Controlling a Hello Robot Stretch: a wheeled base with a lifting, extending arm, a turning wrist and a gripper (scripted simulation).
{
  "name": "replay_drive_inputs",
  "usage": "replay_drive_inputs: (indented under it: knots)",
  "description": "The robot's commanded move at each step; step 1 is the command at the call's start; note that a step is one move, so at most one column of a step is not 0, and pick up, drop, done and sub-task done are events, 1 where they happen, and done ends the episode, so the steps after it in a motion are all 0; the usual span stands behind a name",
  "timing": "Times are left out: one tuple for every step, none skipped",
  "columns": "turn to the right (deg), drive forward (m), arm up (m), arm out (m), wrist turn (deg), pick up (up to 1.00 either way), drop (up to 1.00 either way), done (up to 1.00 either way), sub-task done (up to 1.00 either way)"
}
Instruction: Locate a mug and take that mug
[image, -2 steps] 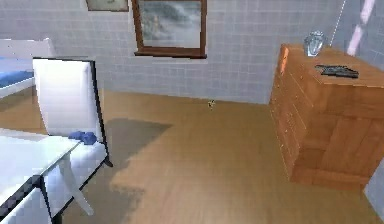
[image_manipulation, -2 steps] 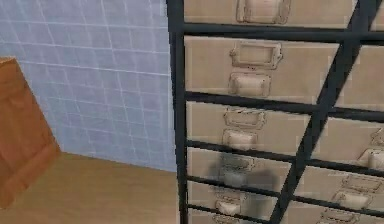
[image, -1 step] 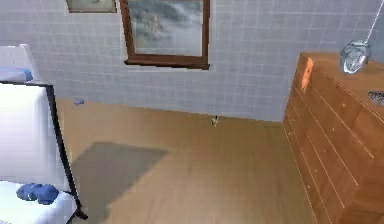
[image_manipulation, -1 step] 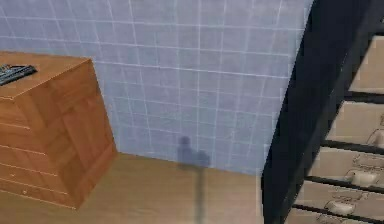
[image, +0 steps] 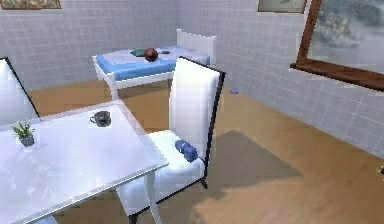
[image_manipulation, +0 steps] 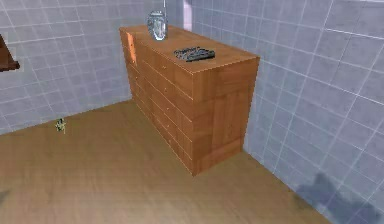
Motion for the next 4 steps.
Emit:
replay_drive_inputs:
  knots:
    - [-9.0, 0.0, 0.0, 0.0, 0.0, 0.0, 0.0, 0.0, 0.0]
    - [0.0, 0.45, 0.0, 0.0, 0.0, 0.0, 0.0, 0.0, 0.0]
    - [-45.0, 0.0, 0.0, 0.0, 0.0, 0.0, 0.0, 0.0, 0.0]
    - [-45.0, 0.0, 0.0, 0.0, 0.0, 0.0, 0.0, 0.0, 0.0]
